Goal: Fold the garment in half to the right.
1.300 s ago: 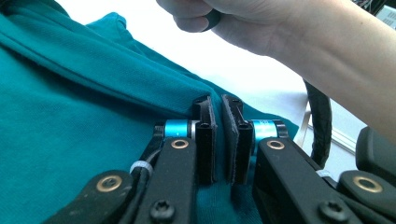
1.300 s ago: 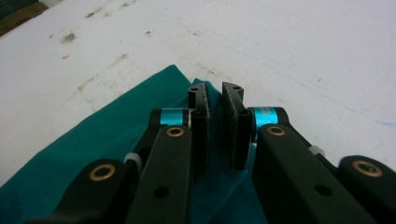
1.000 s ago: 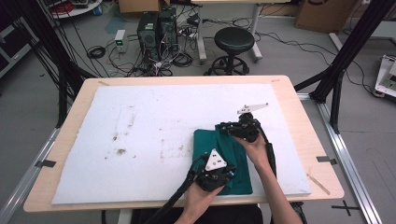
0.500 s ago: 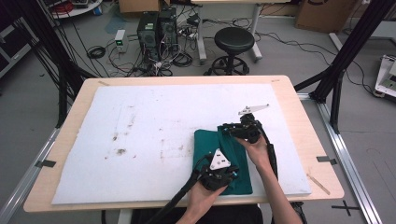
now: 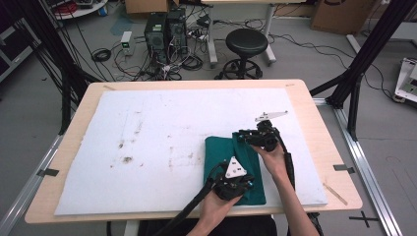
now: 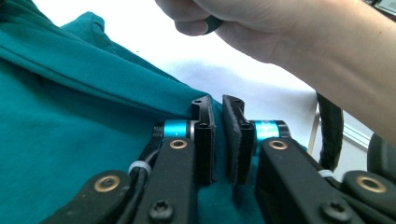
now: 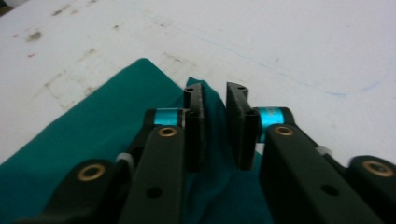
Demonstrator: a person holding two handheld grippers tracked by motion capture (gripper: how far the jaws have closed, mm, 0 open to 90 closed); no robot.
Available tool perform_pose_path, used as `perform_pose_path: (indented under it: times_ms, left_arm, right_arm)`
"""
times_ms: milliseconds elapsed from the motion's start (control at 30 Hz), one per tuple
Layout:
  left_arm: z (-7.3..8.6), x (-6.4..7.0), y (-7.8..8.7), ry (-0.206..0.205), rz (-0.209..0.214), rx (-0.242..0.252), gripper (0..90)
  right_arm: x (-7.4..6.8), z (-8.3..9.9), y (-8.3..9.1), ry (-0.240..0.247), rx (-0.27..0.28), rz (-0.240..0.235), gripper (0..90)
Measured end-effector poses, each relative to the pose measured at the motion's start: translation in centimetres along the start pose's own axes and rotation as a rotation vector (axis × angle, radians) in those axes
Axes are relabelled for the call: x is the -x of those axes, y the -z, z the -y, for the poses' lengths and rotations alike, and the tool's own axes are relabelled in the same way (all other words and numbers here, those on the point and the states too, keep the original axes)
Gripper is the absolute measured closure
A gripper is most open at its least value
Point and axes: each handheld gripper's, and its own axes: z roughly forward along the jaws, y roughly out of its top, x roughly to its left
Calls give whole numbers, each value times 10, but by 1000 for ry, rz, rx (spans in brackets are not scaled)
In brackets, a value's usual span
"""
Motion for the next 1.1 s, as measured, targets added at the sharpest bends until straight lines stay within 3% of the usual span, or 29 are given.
perform_pose_path:
  times_ms: [167, 300, 433, 700, 833, 1000, 1100]
  left_arm:
    - [-1, -1, 4, 4, 27, 21, 627]
    - [-3, -6, 18, 13, 23, 64, 580]
    - [-7, -16, 36, 23, -8, 113, 572]
    - [-11, -56, 58, 43, -106, 143, 606]
    - [-12, -75, 62, 37, -163, 144, 661]
    - [-14, -90, 61, 11, -253, 166, 694]
    - [-15, -104, 52, 9, -291, 157, 715]
  right_arm:
    - [3, 5, 9, -18, 9, 37, 618]
    - [4, 9, 19, -35, 30, 45, 582]
    - [4, 12, 29, -48, 61, 50, 559]
    - [-6, 16, 53, -54, 162, 65, 563]
    - [-16, 13, 60, -24, 186, 47, 586]
    - [-33, 8, 51, 24, 139, 6, 589]
    - [-35, 9, 40, 39, 95, 49, 588]
